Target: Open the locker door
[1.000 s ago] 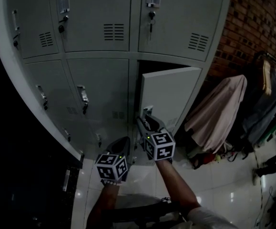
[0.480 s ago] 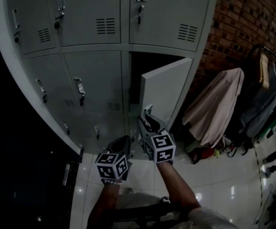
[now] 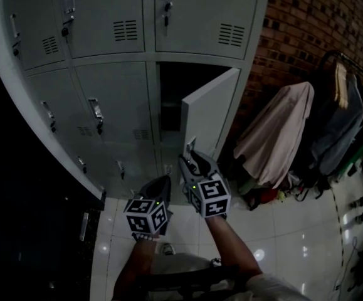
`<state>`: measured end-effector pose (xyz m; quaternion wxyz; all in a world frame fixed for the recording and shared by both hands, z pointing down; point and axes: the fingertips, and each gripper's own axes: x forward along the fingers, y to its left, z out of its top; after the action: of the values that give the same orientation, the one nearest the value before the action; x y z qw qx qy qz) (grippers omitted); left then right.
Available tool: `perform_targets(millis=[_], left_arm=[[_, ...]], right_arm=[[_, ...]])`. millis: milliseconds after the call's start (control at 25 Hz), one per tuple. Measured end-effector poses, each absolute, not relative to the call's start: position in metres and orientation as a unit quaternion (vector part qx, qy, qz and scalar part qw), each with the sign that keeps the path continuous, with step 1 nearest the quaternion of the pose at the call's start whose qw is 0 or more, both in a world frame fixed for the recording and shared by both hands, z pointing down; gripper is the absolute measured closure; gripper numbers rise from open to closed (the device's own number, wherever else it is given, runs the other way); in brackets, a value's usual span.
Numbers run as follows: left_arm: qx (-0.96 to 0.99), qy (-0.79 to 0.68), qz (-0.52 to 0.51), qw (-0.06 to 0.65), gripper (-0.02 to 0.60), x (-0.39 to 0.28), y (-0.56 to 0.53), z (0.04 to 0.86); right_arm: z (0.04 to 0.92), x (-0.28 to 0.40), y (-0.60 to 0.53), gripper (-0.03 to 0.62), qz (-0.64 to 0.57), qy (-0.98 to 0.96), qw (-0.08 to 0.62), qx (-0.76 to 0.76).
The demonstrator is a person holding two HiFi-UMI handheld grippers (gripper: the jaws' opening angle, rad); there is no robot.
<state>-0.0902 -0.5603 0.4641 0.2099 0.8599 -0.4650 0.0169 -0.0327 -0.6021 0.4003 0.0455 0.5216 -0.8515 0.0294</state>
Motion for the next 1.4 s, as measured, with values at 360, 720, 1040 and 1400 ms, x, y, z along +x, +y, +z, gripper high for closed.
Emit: perform_targets(millis=[360, 720, 1040, 1400], left_arm=[[0.870, -0.447, 0.026, 0.207, 0.589, -0.054, -0.530, 0.465], [0.881, -0.427, 0.037, 0.202, 0.589, -0.011, -0.490, 0.468], [0.885, -0.418, 0.041, 0.199, 0.589, 0.015, -0.466, 0.468], [0.887, -0.413, 0.046, 0.199, 0.589, 0.025, -0.460, 0.468]], right_arm=[[0.398, 0.011, -0.556, 0.464, 0.025, -0.845, 0.044, 0.533], [0.400, 0.075, -0.523, 0.523, 0.029, -0.822, 0.037, 0.567], [0.403, 0.138, -0.515, 0.523, 0.033, -0.801, 0.035, 0.597], [0.404, 0.202, -0.520, 0.527, 0.045, -0.774, 0.025, 0.631]])
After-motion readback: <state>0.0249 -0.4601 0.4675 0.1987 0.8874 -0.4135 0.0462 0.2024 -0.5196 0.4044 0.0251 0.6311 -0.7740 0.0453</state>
